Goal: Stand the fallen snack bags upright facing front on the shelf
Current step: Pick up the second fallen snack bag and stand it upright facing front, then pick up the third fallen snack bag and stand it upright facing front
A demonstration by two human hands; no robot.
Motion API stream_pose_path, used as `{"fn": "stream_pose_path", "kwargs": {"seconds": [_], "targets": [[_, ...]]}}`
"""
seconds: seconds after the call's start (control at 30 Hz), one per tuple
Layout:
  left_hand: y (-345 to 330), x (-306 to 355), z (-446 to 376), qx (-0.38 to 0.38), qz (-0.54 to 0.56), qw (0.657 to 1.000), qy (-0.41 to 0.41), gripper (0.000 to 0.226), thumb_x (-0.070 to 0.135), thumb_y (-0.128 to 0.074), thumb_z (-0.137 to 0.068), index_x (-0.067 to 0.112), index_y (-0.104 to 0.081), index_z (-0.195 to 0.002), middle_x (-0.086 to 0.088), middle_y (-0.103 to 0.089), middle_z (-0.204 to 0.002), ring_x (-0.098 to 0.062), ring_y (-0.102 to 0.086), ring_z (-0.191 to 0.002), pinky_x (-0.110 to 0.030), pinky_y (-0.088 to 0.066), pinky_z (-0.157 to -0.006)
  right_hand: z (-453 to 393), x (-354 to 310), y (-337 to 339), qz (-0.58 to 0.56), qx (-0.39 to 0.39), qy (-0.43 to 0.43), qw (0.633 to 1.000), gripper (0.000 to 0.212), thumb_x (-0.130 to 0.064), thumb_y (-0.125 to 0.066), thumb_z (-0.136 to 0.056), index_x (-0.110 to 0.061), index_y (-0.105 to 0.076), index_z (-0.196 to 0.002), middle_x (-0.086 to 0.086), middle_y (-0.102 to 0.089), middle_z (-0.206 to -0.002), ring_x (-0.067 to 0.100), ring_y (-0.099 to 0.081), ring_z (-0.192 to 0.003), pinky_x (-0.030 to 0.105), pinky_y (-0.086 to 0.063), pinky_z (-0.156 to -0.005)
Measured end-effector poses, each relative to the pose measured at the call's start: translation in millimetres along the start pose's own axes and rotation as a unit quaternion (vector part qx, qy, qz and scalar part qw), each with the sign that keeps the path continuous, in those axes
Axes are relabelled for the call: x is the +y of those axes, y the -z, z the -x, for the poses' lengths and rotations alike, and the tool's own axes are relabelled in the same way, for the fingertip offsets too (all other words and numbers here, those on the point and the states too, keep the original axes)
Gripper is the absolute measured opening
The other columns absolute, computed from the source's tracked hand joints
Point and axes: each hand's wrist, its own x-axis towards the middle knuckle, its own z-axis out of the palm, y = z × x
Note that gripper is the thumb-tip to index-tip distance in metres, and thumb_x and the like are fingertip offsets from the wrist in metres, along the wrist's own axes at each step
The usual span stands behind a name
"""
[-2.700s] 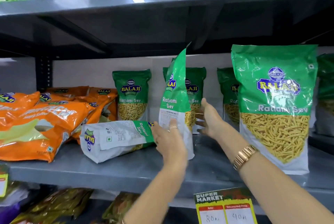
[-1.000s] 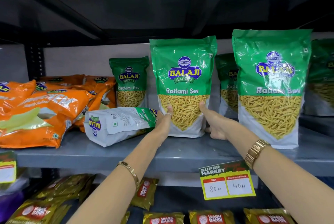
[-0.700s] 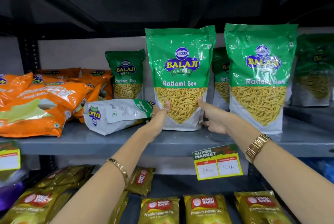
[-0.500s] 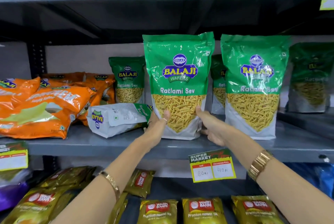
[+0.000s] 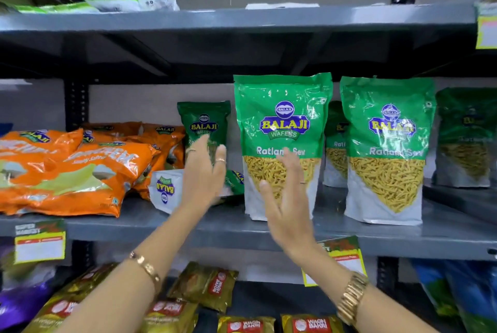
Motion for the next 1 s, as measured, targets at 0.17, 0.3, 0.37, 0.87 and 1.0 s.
{"fn": "stream_pose_path", "kwargs": {"seconds": [0.17, 0.3, 0.37, 0.87, 1.0], "targets": [[47, -45, -57, -0.059, -0.096, 0.991, 0.074, 0.062, 0.037, -0.049, -0.09, 0.007, -0.032, -0.141, -0.027, -0.055, -0.127, -0.038, -0.049, -0.121, -0.041, -0.04, -0.097, -6, -24, -74, -0.117, -0.099, -0.278, 0.948, 0.038, -0.036, -0.052, -0.088, -0.006, -0.056, -0.112, -0.003, -0.056, -0.098, 0.016, -0.054, -0.1, 0.026, -0.042, -0.093], [65, -87, -77, -0.214, -0.103, 0.948, 0.213, 0.07, 0.042, -0.058, -0.082, 0.002, -0.039, -0.136, -0.021, -0.052, -0.133, -0.036, -0.049, -0.122, -0.036, -0.042, -0.093, -19, -31, -116, -0.276, -0.115, -0.54, 0.787, 0.031, -0.036, -0.054, -0.089, -0.015, -0.05, -0.111, 0.003, -0.042, -0.103, 0.03, -0.05, -0.118, 0.041, -0.044, -0.101], [70, -98, -78, -0.313, -0.043, 0.898, 0.305, 0.069, 0.049, -0.057, -0.081, 0.008, -0.042, -0.136, -0.013, -0.048, -0.138, -0.033, -0.045, -0.128, -0.04, -0.043, -0.094, -22, -27, -126, -0.305, -0.073, -0.565, 0.763, 0.029, -0.032, -0.057, -0.088, -0.018, -0.048, -0.112, 0.006, -0.043, -0.11, 0.032, -0.046, -0.124, 0.038, -0.043, -0.099], [84, -118, -91, -0.3, 0.052, 0.902, 0.307, 0.047, 0.032, -0.074, -0.076, -0.001, -0.056, -0.104, -0.009, -0.061, -0.1, -0.024, -0.053, -0.095, -0.034, -0.044, -0.079, -41, -25, -148, -0.283, 0.018, -0.482, 0.829, 0.027, 0.001, -0.066, -0.078, -0.005, -0.059, -0.103, 0.011, -0.066, -0.097, 0.026, -0.062, -0.092, 0.039, -0.05, -0.083], [80, -126, -92, -0.241, 0.13, 0.926, 0.261, 0.051, 0.022, -0.08, -0.07, -0.01, -0.063, -0.106, -0.019, -0.068, -0.113, -0.023, -0.058, -0.09, -0.032, -0.049, -0.08, -61, -22, -146, -0.267, -0.006, -0.402, 0.876, 0.022, 0.007, -0.06, -0.081, -0.008, -0.058, -0.096, 0.008, -0.065, -0.091, 0.021, -0.061, -0.08, 0.029, -0.05, -0.064]]}}
